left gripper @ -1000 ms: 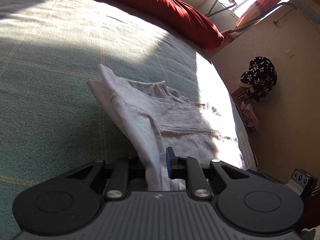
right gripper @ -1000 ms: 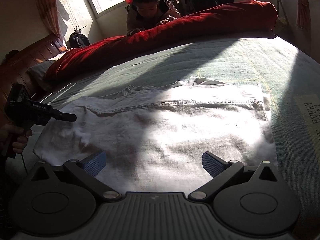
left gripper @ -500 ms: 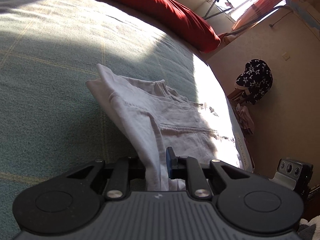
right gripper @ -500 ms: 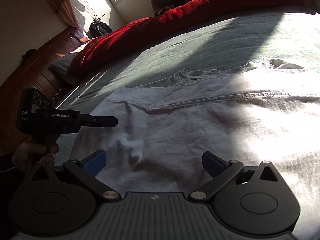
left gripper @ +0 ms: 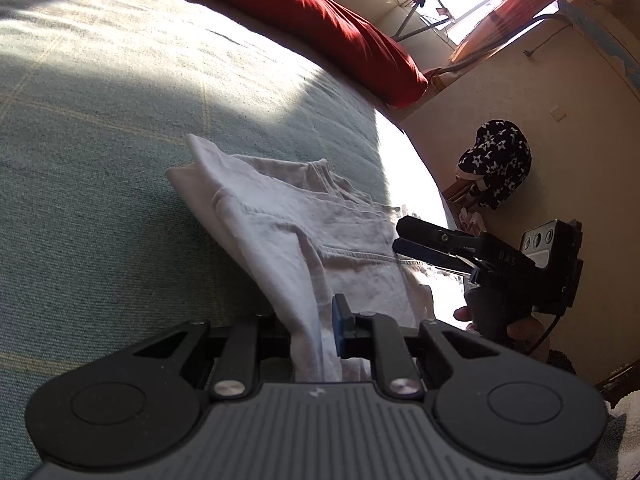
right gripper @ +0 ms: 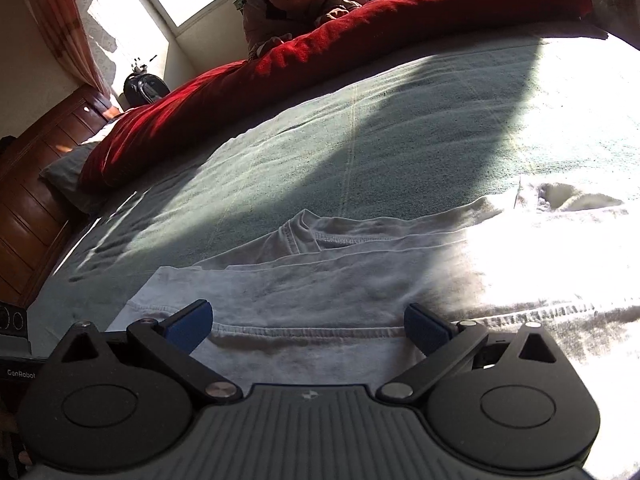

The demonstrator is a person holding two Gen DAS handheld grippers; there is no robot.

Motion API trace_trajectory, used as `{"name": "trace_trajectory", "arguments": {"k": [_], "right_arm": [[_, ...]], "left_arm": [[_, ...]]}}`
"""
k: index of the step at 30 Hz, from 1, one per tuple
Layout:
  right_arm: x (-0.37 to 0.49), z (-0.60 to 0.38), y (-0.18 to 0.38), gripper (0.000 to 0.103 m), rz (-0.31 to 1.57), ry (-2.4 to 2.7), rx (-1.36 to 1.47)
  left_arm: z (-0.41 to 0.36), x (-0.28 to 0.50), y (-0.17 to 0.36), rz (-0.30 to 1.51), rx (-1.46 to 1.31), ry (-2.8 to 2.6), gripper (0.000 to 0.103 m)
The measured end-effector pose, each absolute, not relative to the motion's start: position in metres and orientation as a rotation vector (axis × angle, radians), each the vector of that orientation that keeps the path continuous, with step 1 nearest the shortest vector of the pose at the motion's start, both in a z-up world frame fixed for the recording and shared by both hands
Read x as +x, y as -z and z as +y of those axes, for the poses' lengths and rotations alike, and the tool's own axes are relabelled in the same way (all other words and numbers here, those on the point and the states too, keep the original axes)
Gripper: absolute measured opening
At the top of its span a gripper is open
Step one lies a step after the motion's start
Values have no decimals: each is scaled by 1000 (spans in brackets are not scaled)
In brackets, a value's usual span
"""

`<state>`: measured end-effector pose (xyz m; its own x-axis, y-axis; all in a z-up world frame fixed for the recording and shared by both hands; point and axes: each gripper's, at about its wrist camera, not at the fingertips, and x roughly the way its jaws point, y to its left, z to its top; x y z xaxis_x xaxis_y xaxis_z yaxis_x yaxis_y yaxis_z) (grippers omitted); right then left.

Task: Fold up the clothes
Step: 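Close the left gripper on the folded shirt's edge, then lift the shirt edge with the left gripper and fold it over the shirt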

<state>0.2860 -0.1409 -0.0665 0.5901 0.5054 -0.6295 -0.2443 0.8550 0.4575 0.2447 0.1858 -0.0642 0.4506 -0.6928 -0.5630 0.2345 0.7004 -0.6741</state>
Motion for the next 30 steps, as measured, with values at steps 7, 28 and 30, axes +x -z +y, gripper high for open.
{"name": "trace_trajectory", "arguments": {"k": [7,28,30], "right_arm": [[311,-140,69,103,841,-423,351],[151,-180,61,103,915,-363,455],[147,-191,60,103,915,-347,476]], "left_arm": [[186,244,66,945,-559,606,15],[162,227,36,903,-538,580,15],[158,227,28,887,-547,603,15]]}}
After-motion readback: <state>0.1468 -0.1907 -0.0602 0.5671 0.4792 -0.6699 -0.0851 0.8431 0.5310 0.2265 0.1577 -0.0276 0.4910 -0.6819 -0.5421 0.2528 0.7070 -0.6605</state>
